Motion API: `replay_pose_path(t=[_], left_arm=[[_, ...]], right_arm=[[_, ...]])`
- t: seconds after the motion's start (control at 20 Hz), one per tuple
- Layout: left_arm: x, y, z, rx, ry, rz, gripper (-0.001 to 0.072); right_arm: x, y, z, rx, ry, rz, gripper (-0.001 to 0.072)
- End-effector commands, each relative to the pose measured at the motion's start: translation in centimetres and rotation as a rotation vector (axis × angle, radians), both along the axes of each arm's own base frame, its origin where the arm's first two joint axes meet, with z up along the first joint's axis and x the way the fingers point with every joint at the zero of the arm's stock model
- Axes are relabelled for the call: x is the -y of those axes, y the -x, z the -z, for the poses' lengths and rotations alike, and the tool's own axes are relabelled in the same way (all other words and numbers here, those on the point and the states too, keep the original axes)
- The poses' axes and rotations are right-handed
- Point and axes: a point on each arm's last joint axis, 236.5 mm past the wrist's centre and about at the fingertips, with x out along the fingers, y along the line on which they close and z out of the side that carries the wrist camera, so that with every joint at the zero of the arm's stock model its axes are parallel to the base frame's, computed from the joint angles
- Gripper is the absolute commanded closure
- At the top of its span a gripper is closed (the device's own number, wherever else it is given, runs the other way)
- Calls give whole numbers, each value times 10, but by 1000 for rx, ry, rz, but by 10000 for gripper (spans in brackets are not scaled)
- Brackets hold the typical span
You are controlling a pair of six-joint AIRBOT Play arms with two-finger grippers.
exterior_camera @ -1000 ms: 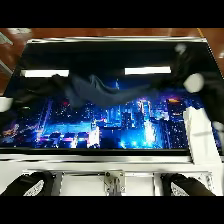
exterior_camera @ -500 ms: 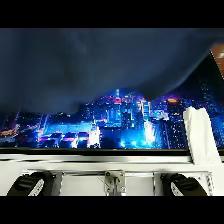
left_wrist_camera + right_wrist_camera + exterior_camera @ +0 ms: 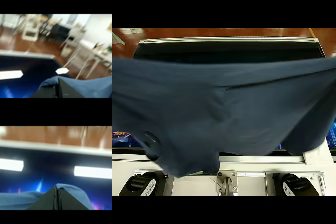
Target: Fold the shirts.
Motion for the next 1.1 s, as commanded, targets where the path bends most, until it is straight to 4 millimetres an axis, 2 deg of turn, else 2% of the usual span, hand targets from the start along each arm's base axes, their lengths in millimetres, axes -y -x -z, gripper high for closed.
replay_pose_path(t=[0.0,0.1,0.2,0.35,0.45,0.55,0.6,0.7,0.8,0.9,1.05], left_arm=[[-41,-30,80,-238,-136,-185,669],[-52,-49,122,-355,-146,-242,668],[-67,-72,169,-463,-177,-308,668],[-77,-122,221,-508,-204,-370,668],[-77,-164,245,-510,-195,-390,667],[-77,-206,265,-492,-179,-412,667],[-78,-225,277,-485,-173,-423,667],[-78,-249,307,-508,-176,-434,667],[-76,-259,349,-594,-197,-429,667],[-72,-258,394,-705,-233,-412,667],[-63,-249,441,-857,-218,-387,666]], right_arm=[[-4,-22,73,-314,61,-5,646],[-12,-60,117,-460,81,-11,646],[-19,-109,169,-566,96,-2,645],[-32,-198,252,-617,103,13,645],[-46,-255,289,-554,70,7,645],[-57,-300,310,-466,9,15,646],[-59,-316,315,-424,-10,23,645],[-61,-340,323,-351,-39,37,645],[-63,-352,335,-331,-43,40,646],[-63,-355,366,-381,-34,43,646],[-64,-342,424,-546,-43,65,645]])
